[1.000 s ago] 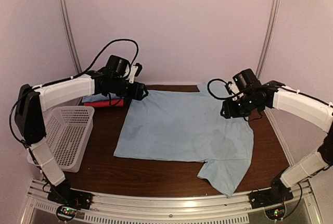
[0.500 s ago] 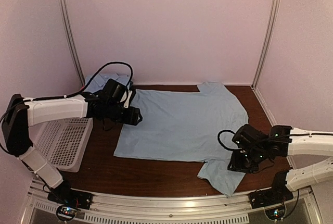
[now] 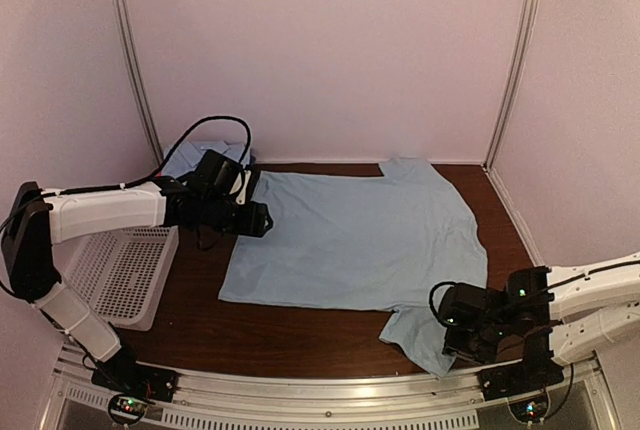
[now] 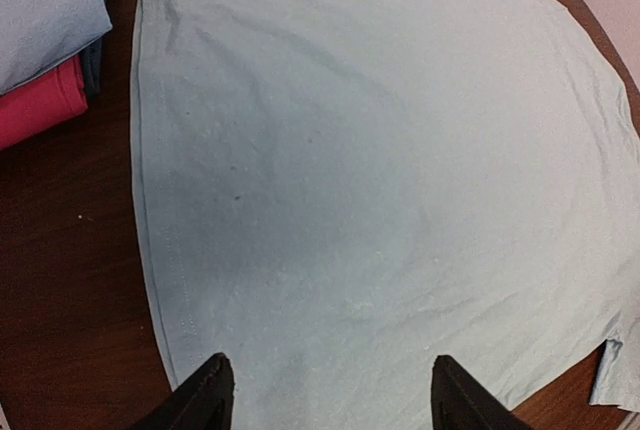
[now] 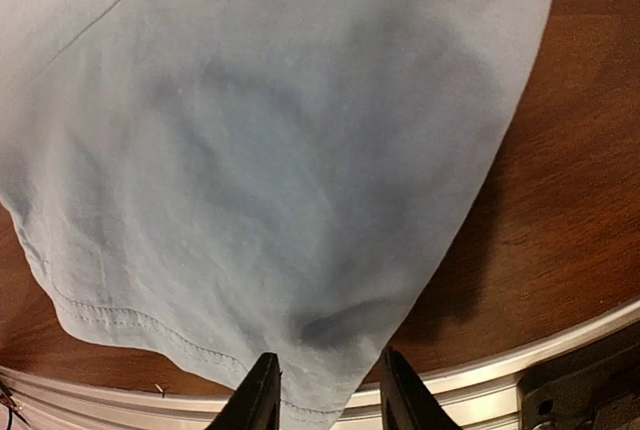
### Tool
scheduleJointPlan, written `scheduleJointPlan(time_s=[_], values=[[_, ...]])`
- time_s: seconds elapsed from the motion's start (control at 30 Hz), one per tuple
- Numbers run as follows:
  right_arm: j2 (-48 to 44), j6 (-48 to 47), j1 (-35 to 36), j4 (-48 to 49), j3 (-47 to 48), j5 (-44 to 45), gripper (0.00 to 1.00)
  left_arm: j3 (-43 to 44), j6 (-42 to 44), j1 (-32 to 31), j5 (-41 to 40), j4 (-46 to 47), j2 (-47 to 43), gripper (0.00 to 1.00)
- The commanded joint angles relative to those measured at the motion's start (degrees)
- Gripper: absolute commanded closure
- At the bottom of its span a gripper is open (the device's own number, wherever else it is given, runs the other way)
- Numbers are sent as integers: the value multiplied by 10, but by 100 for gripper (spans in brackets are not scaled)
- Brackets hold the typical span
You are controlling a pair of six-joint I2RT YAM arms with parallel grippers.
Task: Fold and stack the mixed laundry pile
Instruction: Pick up the flattened T-shirt from the center of the board.
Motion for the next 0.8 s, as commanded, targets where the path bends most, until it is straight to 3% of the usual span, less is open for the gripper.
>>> scheduleJointPlan(time_s=[0.0,0.33,0.53,0.7,0.77], values=[[-8,62,4,-33,0,48,65,-4,-4,1,-7,29,-6,31],[-8,80,1,-10,-34,58,63,-5,-9,1,-12,26,-5,31],[5,50,-26,74,-68,55,69,-26,-19,1,-9,24,-9,31],[46,22,-41,100,-61,45,85,-44,-23,2,-14,15,-19,31],[46,23,-41,92,-57,43,98,-49,-25,2,-23,3,-25,31]])
